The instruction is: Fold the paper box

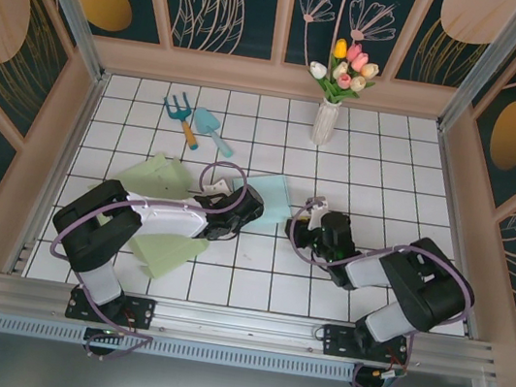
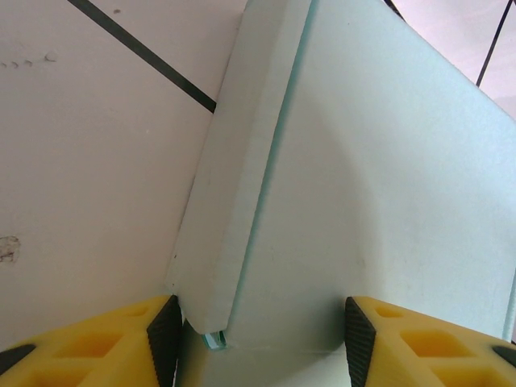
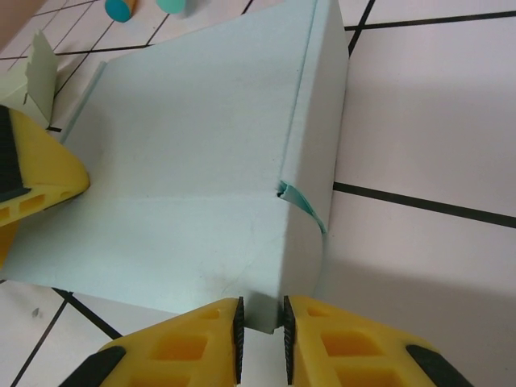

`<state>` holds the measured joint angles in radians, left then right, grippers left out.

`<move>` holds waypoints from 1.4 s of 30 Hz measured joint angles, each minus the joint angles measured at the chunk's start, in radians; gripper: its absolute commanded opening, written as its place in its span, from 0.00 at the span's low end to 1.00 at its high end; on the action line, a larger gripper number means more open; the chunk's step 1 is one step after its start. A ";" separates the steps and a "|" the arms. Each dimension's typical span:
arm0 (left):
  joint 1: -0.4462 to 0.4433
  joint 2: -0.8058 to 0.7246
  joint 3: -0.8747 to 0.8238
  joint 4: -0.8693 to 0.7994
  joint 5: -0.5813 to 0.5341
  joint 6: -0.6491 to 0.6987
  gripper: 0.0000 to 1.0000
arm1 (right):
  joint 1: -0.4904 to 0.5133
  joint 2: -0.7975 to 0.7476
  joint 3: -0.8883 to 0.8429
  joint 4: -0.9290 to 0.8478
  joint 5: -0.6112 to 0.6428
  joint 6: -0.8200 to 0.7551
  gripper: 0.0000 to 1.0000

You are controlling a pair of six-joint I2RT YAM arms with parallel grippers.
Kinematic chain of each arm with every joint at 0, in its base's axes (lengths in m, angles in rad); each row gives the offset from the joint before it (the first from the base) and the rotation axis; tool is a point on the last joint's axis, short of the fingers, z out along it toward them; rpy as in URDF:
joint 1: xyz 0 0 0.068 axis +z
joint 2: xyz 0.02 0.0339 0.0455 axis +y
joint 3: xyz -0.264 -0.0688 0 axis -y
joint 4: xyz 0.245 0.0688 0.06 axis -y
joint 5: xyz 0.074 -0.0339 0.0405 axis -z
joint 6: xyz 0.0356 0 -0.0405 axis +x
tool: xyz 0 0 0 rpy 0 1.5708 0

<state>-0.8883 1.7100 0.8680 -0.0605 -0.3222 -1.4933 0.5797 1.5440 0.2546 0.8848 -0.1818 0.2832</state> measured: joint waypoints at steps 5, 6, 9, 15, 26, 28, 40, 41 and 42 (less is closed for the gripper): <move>0.000 0.000 0.000 -0.001 0.000 0.016 0.58 | -0.022 0.087 -0.032 0.144 -0.055 -0.017 0.24; 0.000 0.000 0.000 -0.002 0.000 0.020 0.58 | -0.024 0.106 -0.039 0.177 -0.062 -0.017 0.23; 0.000 0.000 0.003 -0.007 0.000 0.027 0.58 | -0.029 0.149 -0.048 0.246 -0.084 -0.020 0.22; 0.009 -0.010 0.012 -0.054 -0.017 0.042 0.62 | -0.034 0.179 -0.048 0.297 -0.151 -0.008 0.24; 0.011 -0.009 0.056 -0.185 -0.046 0.061 0.81 | -0.032 0.013 -0.064 0.162 -0.127 0.017 0.33; 0.013 -0.009 0.064 -0.206 -0.046 0.061 0.82 | -0.032 -0.014 -0.070 0.134 -0.112 0.022 0.35; 0.013 -0.092 0.122 -0.352 -0.053 0.037 0.92 | -0.032 -0.177 -0.087 -0.011 -0.069 0.045 0.39; 0.013 -0.103 0.129 -0.352 -0.054 0.033 0.96 | -0.032 -0.190 -0.087 -0.023 -0.065 0.045 0.39; 0.013 -0.111 0.132 -0.351 -0.056 0.026 0.98 | -0.032 -0.200 -0.087 -0.030 -0.062 0.045 0.39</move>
<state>-0.8749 1.5990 1.0000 -0.4118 -0.3779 -1.4670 0.5476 1.3445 0.1673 0.8551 -0.2440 0.3286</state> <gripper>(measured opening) 0.942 0.387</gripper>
